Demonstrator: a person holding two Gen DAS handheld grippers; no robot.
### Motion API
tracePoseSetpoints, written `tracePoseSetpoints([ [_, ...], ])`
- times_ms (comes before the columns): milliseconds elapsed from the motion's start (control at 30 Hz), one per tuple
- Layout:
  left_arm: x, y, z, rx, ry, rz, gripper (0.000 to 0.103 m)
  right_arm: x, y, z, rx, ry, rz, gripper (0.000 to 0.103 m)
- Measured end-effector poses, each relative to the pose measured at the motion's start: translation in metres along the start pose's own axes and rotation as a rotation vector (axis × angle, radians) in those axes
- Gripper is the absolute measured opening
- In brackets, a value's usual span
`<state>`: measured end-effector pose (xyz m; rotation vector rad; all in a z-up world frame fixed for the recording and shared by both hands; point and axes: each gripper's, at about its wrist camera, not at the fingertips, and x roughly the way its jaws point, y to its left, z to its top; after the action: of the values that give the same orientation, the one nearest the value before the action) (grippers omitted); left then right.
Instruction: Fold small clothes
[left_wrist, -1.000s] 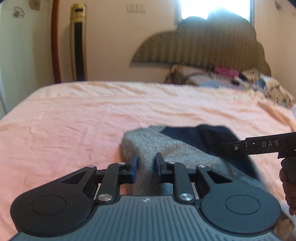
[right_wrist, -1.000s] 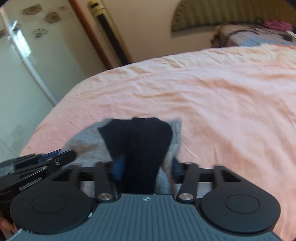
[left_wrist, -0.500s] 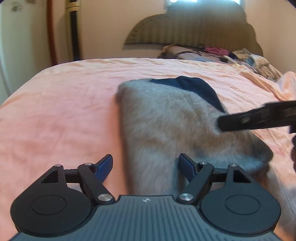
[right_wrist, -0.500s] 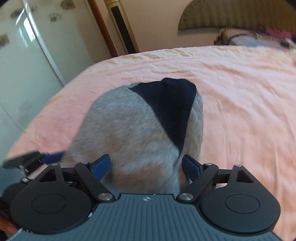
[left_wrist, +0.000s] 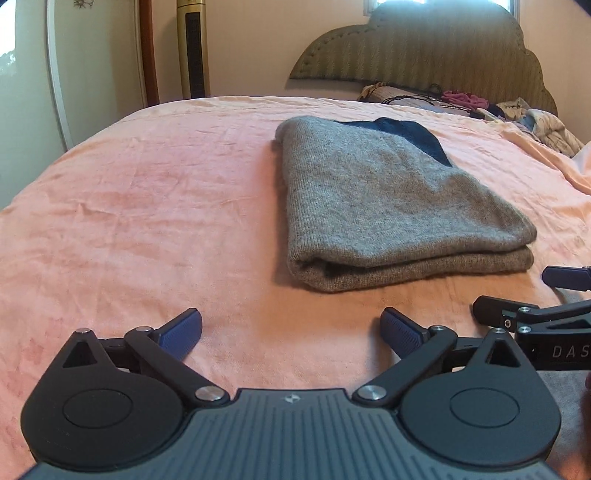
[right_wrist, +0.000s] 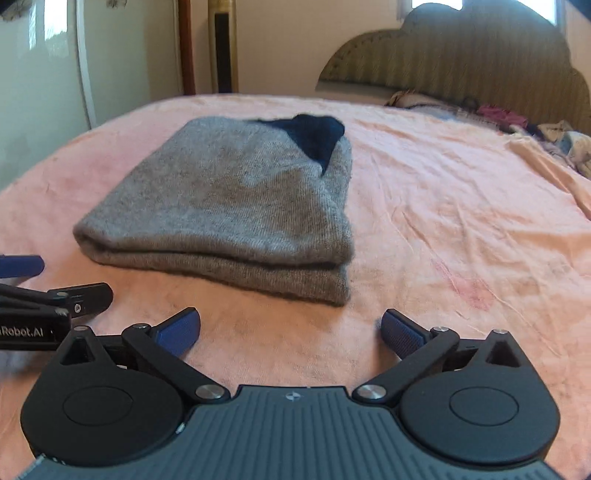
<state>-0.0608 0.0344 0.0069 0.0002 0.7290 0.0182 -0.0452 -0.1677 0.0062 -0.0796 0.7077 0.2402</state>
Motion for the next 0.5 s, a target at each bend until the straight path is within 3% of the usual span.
tracePoseSetpoints([
  [500,-0.0012,-0.0012,-0.0024,0.000,-0.002,0.002,0.103,0.0008,-0.0012,-0.0010,0.002,-0.003,-0.004,0.103],
])
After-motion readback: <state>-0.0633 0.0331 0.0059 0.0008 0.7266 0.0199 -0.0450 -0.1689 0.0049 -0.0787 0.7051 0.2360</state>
